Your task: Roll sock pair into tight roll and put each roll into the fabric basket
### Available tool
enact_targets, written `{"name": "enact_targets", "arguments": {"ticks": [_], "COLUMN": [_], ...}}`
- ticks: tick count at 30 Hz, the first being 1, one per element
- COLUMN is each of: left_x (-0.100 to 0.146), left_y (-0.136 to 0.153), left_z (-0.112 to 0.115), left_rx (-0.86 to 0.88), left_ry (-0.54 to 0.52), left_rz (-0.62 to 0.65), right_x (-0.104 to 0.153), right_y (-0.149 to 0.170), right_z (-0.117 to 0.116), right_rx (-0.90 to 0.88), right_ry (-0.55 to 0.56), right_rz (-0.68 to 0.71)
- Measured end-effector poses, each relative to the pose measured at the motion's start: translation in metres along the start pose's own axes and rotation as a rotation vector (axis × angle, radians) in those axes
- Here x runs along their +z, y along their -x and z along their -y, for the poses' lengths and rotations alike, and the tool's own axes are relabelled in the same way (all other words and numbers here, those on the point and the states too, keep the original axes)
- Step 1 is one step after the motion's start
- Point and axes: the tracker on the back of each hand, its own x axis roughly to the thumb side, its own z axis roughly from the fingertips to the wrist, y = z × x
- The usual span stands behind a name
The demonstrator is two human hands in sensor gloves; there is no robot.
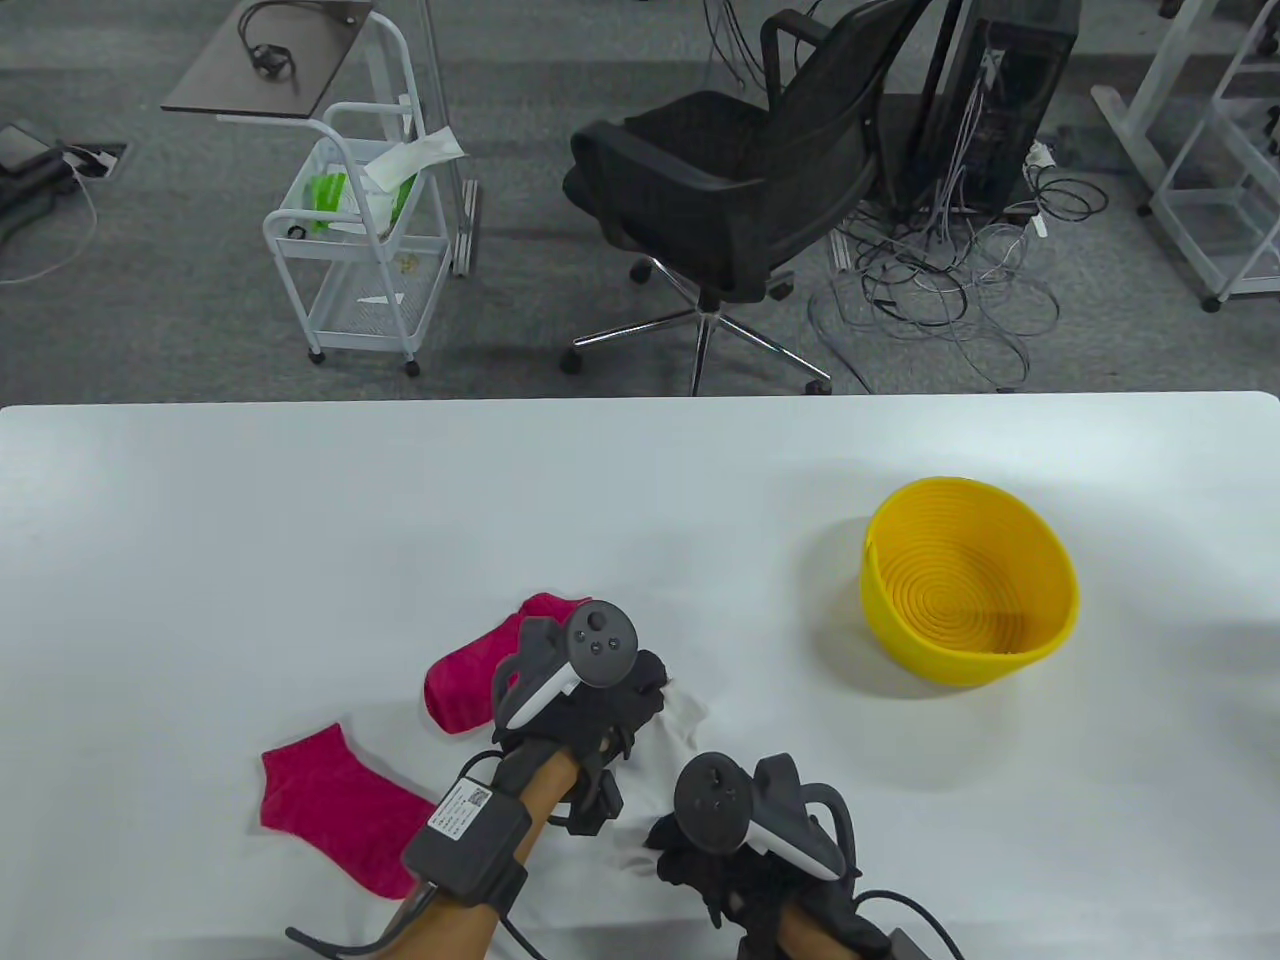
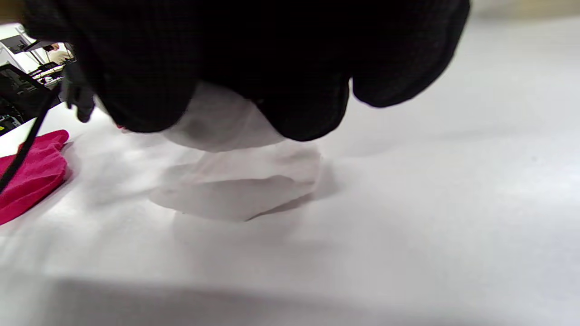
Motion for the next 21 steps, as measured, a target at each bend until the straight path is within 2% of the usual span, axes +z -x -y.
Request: {"name": "enact_targets", "arguments": {"ticks": [12, 18, 21], "left_x": [-0.003, -0.006, -0.008], "left_y": [-0.005, -0.007, -0.005], "left_z": [0.008, 0.018, 0.024], "left_rx": [-0.084, -0.173, -0.208], "left_ry": [-0.067, -0.076, -0.057], "left_rz": [-0.018, -0.033, -0.050], "right_x": [0.002, -0.004, -0.006], "right_y": [-0.007, -0.010, -0.011], "right_z": [-0.006, -0.019, -0.025], "right_rx": [0.143, 0.232, 0.244], "right_ry": [0.001, -0.042, -0.116], "right_rz": [-0.015, -0.028, -0.028]}}
